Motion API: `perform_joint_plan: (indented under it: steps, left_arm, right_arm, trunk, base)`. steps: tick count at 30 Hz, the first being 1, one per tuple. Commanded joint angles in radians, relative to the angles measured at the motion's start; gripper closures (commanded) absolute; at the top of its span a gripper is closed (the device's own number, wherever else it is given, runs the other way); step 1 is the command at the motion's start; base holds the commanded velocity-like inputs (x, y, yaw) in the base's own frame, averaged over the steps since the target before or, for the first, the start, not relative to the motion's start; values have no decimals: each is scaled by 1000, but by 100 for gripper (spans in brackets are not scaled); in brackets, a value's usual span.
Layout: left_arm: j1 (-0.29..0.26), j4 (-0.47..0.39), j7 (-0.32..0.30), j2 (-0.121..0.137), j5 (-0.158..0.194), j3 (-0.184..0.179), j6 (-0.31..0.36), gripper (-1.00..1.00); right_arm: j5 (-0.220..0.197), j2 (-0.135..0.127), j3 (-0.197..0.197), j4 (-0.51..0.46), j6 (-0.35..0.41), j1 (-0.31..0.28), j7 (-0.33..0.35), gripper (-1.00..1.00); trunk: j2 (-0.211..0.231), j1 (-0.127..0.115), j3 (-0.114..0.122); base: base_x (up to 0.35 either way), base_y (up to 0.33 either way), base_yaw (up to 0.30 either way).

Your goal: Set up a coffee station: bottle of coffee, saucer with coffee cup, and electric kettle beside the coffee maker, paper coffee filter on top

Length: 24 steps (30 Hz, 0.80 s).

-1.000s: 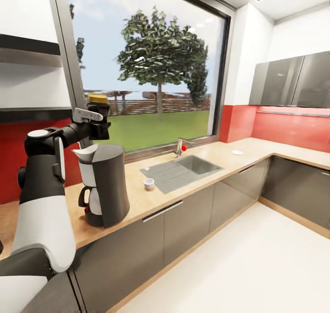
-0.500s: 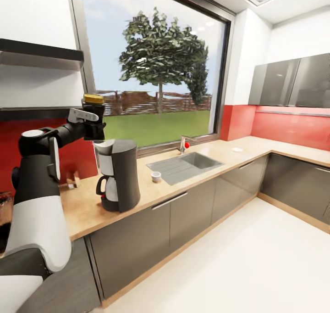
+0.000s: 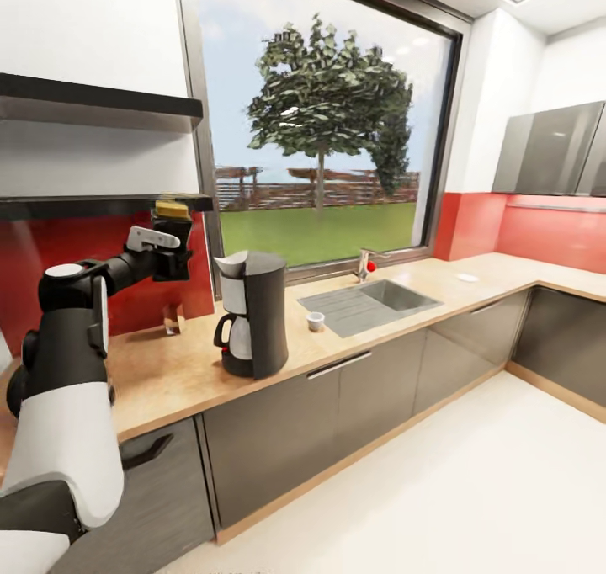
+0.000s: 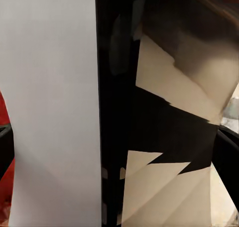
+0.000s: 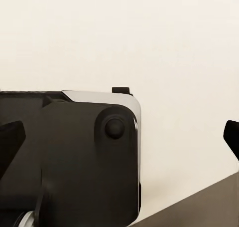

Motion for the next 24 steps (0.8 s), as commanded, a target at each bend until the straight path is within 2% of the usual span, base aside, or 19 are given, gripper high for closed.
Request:
perform_joint_plan:
  steps: [1, 2, 4, 7, 13, 16, 21, 24]
  left_arm:
    - [10, -1, -9, 0, 2, 18, 4, 100]
    - [21, -1, -10, 0, 3, 49, 0, 100]
    - [30, -1, -11, 4, 3, 90, -4, 100]
    - [54, 0, -10, 20, -1, 125, -10, 100]
    - [133, 5, -6, 28, -2, 135, -18, 100]
    - [170, 12, 2, 25, -4, 133, -53, 100]
    - [199, 14, 63, 16, 1, 130, -73, 100]
    - [208, 33, 120, -3, 5, 129, -78, 100]
  right_arm:
    - [0, 0, 0, 1, -3, -1, 1, -100]
    - [0, 0, 0, 1, -3, -1, 1, -100]
    - [0, 0, 0, 1, -3, -1, 1, -100]
    - [0, 0, 0, 1, -3, -1, 1, -100]
    - [0, 0, 0, 1, -4, -1, 0, -100]
    - [0, 1, 1, 1, -5, -1, 1, -100]
    - [0, 1, 1, -1, -5, -1, 1, -100]
    - [0, 1, 1, -8, -5, -1, 1, -100]
  trunk:
    - [-1, 0, 0]
    - [-1, 0, 0]
    - [-1, 0, 0]
    - [-1, 0, 0]
    - [-1, 0, 0]
    - [-1, 0, 0]
    - [-1, 0, 0]
    - [-1, 0, 0]
  base:
    - [-1, 0, 276]
    - [0, 0, 257]
    - [0, 0, 158]
    - [0, 0, 54]
    - [0, 0, 9]
    - [0, 0, 0]
    - [0, 0, 0]
    - [0, 0, 0]
